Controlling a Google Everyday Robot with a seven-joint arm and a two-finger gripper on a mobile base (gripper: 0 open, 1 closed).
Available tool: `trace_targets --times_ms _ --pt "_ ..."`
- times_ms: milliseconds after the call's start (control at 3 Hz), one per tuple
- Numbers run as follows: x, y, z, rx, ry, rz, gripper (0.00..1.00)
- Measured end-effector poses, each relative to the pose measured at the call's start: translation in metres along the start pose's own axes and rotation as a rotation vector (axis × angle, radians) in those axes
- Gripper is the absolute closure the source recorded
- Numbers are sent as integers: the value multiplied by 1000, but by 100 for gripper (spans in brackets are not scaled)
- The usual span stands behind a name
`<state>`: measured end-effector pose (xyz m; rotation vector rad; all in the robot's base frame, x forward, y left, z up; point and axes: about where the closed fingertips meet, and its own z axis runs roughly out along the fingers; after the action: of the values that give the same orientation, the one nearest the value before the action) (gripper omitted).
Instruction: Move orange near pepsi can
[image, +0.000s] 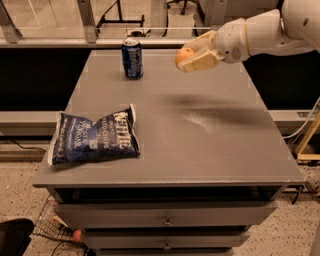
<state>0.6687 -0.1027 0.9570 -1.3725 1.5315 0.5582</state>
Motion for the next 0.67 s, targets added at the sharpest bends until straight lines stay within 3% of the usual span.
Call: trace_targets --times_ms 333,667 --pt "38 -21 50 121 21 22 100" --pt "38 -21 50 121 21 22 100"
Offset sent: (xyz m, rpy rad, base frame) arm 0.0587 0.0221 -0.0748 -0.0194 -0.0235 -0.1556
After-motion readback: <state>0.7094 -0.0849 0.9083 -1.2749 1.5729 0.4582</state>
